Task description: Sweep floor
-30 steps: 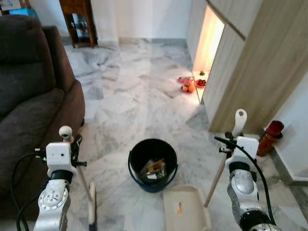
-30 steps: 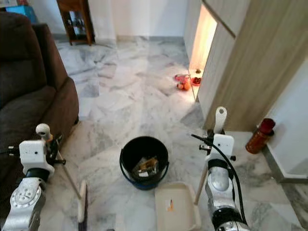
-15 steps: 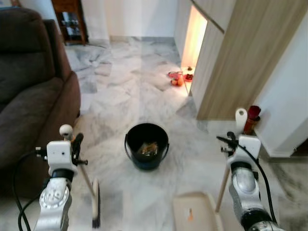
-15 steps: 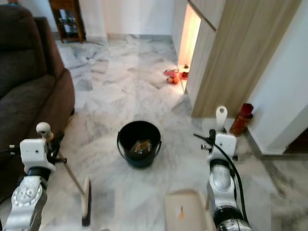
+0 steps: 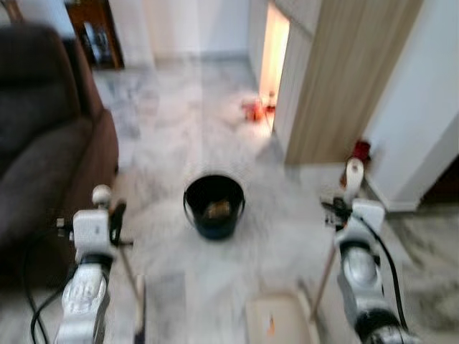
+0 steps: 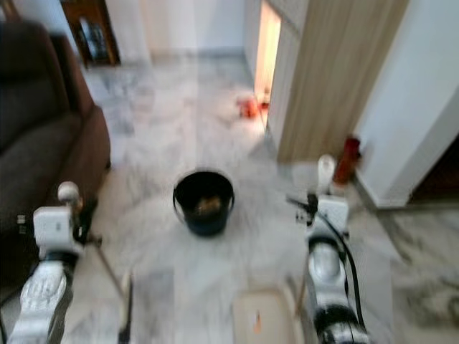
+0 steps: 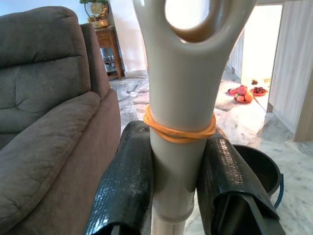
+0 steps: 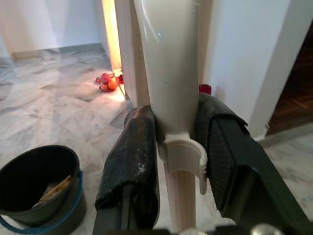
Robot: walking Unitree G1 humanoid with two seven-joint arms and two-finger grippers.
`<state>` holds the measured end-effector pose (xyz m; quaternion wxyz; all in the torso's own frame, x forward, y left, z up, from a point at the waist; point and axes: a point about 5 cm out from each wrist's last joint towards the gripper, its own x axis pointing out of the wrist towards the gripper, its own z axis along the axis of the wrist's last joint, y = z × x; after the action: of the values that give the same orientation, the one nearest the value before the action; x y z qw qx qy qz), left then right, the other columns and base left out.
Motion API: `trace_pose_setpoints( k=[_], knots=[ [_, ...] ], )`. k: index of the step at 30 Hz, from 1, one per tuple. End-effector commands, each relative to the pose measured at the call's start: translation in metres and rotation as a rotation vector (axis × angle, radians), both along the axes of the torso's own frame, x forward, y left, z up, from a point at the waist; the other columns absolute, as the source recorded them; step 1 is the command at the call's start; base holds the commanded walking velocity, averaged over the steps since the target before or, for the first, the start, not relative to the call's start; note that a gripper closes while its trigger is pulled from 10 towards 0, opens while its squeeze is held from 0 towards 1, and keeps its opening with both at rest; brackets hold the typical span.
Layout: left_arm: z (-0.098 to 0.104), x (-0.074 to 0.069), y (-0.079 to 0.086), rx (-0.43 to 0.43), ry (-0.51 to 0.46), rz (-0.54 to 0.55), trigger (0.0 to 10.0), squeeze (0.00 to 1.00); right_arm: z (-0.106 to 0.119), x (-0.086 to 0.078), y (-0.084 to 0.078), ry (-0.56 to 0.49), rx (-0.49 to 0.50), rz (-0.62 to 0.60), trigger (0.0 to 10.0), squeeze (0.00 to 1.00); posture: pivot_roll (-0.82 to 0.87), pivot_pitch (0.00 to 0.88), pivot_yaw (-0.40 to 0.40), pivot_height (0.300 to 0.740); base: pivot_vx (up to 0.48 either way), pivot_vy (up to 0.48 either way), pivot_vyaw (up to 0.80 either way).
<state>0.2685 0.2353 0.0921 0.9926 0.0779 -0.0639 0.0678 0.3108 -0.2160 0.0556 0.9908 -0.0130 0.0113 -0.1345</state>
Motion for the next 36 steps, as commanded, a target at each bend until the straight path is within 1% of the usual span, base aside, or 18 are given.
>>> trace_pose_setpoints(
  k=[1,10,16,24,26,29,33,36],
  knots=[
    [0.008,0.005,-0.004,0.008,-0.032,-0.018,10.0,0.00,0.006,0.006,0.001,-0.018,0.021,-0.005,10.0,0.00,0.10,0.000,-0.026,0.740,0.000,0.000,-0.80],
    [0.008,0.006,-0.002,0.023,-0.024,-0.018,10.0,0.00,0.007,0.008,0.003,-0.016,0.025,0.007,10.0,0.00,0.09,0.000,-0.022,0.740,0.000,0.000,-0.80],
    [0.005,0.010,-0.007,0.038,-0.009,-0.034,10.0,0.00,0.008,0.008,0.000,-0.016,0.016,0.005,10.0,0.00,0.08,0.000,-0.021,0.740,0.000,0.000,-0.80],
    [0.005,0.012,-0.013,0.044,-0.014,-0.050,10.0,0.00,0.009,0.007,-0.005,-0.022,0.013,-0.003,10.0,0.00,0.07,0.000,-0.028,0.740,0.000,-0.385,-0.80],
    [0.004,0.011,-0.012,0.030,-0.017,-0.045,10.0,0.00,0.009,0.007,-0.005,-0.021,0.014,-0.001,10.0,0.00,0.07,0.000,-0.030,0.740,0.000,-0.480,-0.80],
    [0.004,0.009,-0.011,0.031,-0.018,-0.038,10.0,0.00,0.008,0.007,-0.004,-0.019,0.016,0.000,10.0,0.00,0.09,0.000,-0.035,0.740,0.000,0.000,-0.80],
    [0.003,0.005,-0.006,0.034,-0.016,-0.018,10.0,0.00,0.004,0.006,-0.001,0.003,0.016,0.001,10.0,0.00,0.11,0.000,-0.048,0.740,0.000,0.000,-0.80],
    [0.003,0.003,-0.001,0.040,-0.021,0.005,10.0,0.00,0.006,0.008,-0.002,0.003,0.016,0.002,10.0,0.00,0.11,0.000,-0.055,0.740,0.000,0.000,-0.80]
  ],
)
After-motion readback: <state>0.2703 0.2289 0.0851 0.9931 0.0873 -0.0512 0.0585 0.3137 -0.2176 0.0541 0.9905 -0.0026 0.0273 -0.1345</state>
